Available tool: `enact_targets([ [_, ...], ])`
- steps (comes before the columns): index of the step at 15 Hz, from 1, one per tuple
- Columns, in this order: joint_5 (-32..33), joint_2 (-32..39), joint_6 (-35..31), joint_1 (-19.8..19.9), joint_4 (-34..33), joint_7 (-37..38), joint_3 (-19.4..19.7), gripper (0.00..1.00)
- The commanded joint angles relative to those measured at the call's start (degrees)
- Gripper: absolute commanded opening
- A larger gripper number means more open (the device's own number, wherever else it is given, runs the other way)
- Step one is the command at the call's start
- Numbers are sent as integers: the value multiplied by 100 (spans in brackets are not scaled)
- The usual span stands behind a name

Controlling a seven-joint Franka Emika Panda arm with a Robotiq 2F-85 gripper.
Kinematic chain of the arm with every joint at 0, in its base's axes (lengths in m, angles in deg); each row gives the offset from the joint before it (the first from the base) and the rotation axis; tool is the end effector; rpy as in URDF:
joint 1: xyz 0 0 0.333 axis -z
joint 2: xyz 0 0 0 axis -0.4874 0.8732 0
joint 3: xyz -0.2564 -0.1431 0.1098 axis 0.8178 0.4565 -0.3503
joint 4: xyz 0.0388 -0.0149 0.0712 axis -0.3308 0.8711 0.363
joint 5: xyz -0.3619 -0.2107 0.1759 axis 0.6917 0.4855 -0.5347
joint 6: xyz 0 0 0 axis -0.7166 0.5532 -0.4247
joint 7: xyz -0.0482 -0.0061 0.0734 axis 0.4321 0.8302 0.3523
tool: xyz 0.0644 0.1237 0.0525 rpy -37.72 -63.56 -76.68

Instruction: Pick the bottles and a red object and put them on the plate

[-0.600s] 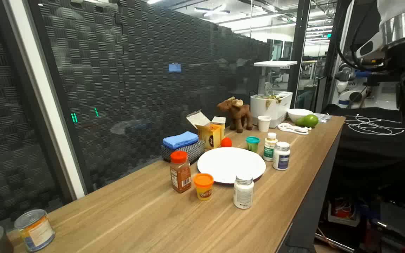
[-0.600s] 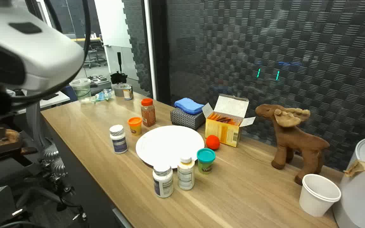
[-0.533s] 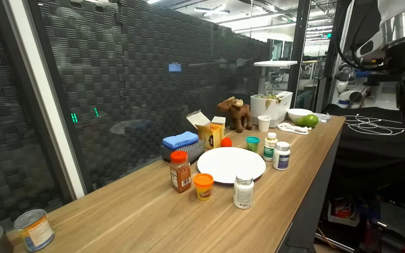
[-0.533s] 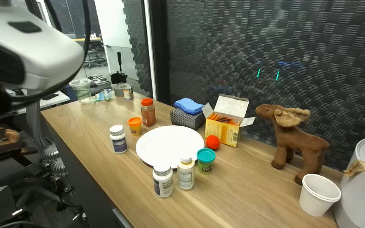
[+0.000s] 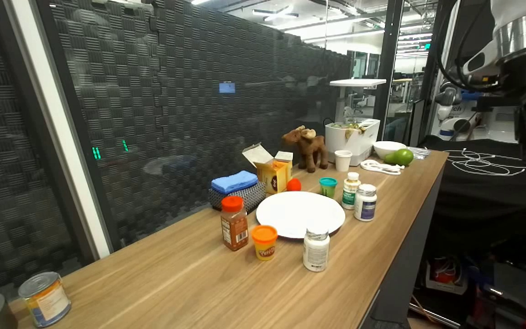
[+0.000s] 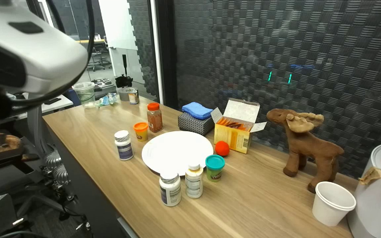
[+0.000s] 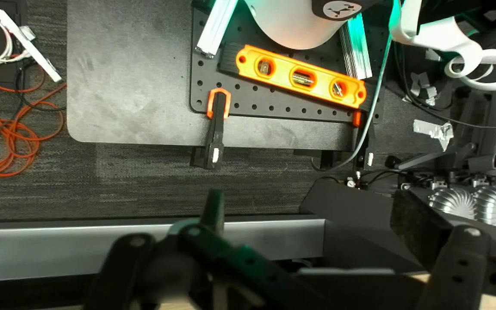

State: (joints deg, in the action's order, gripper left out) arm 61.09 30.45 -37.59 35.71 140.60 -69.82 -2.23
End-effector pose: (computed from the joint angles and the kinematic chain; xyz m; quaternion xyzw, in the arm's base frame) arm 0.3136 -0.1471 0.3360 -0.9820 -0.0592 0.1264 0.1275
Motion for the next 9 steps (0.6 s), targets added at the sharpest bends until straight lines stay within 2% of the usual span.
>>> enact_targets([
  [1,-43,19,7,83,-7,-43,-79,100],
  [6,-297,394,-756,-50,-122,534,-383,100],
  [9,-411,772,-1580,-79,-169,1056,-703,100],
])
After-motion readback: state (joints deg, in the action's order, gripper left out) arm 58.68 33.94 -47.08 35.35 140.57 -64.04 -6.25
